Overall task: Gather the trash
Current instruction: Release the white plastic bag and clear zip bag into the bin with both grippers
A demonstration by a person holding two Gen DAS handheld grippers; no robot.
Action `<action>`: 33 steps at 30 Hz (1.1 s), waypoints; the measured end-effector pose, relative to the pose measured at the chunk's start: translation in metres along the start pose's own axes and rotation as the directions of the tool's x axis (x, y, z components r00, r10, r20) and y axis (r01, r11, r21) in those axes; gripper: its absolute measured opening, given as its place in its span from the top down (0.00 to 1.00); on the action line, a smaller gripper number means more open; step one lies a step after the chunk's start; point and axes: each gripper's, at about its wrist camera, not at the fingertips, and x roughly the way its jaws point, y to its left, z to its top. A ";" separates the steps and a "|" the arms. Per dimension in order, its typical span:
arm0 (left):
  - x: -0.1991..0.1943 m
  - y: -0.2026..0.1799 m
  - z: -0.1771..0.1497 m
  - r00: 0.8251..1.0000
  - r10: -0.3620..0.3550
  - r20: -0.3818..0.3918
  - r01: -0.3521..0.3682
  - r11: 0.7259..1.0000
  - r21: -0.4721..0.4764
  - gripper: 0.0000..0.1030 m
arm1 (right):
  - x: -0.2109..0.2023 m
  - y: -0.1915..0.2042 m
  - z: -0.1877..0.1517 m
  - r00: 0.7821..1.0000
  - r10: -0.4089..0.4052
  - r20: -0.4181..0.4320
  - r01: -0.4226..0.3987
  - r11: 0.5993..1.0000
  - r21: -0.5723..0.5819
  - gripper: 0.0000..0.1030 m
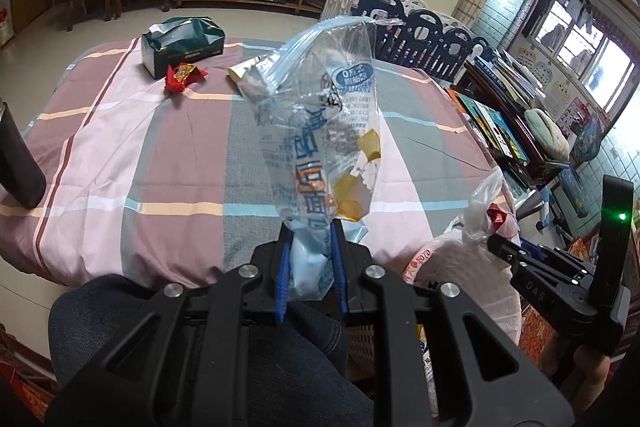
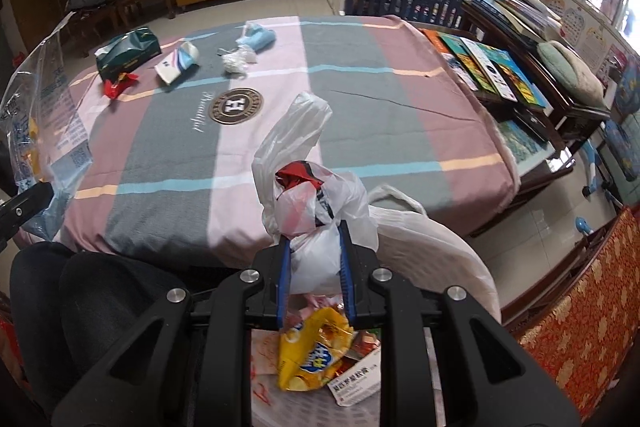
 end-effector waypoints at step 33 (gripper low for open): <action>0.036 -0.078 -0.044 0.975 -0.114 -0.190 0.150 0.970 0.192 0.81 | 0.026 -0.114 -0.076 0.986 0.032 -0.163 0.028 0.934 0.356 0.35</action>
